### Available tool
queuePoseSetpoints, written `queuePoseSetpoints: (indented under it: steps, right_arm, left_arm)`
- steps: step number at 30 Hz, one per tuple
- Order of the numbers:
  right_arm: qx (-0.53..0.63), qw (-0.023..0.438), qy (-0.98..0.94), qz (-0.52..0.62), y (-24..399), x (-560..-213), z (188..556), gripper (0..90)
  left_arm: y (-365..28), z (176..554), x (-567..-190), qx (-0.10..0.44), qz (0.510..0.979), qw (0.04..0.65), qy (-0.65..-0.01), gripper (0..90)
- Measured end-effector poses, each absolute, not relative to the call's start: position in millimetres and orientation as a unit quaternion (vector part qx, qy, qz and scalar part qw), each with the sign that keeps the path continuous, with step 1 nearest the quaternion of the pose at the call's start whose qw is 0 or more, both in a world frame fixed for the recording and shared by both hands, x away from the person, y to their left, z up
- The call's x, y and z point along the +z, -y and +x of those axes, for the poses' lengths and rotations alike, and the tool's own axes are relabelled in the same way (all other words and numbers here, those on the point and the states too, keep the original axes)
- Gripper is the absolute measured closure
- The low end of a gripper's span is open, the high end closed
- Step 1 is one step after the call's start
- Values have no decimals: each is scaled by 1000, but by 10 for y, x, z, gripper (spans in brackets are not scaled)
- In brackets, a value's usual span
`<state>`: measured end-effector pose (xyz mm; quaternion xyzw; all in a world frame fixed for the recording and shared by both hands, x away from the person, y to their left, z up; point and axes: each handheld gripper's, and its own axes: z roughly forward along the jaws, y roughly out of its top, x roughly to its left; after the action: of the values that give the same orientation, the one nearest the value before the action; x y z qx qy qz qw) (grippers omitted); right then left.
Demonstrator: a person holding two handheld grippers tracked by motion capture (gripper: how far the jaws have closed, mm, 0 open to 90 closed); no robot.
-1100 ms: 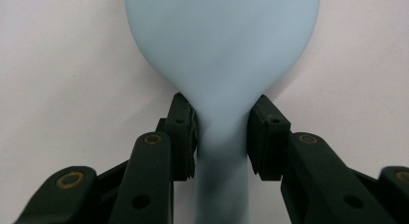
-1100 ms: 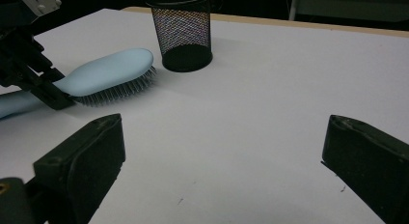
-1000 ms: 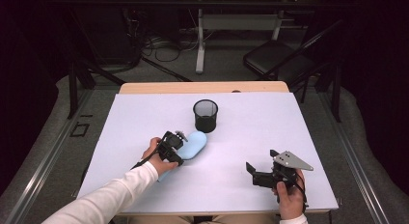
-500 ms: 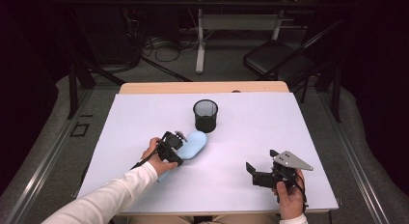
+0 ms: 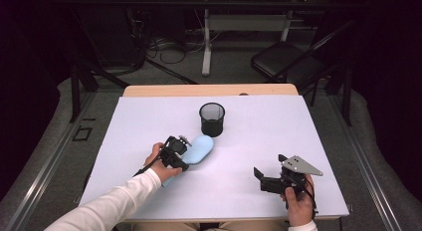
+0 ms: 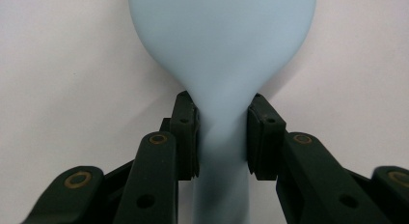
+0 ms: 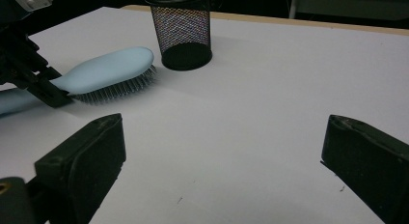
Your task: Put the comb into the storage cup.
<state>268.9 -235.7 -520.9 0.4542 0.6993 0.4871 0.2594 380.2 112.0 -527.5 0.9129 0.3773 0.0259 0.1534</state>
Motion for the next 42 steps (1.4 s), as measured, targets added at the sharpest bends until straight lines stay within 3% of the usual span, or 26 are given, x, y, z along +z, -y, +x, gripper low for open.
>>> queuePoseSetpoints:
  steps: [23,42]
  right_arm:
    - [487,258,-699,456,2361,-5214,2694,17]
    - [485,259,-699,456,2361,-5216,2693,18]
  left_arm:
    - [-1221,3771,-5285,22,902,194,-386,697]
    - [-1334,3710,-5067,32,886,249,-390,697]
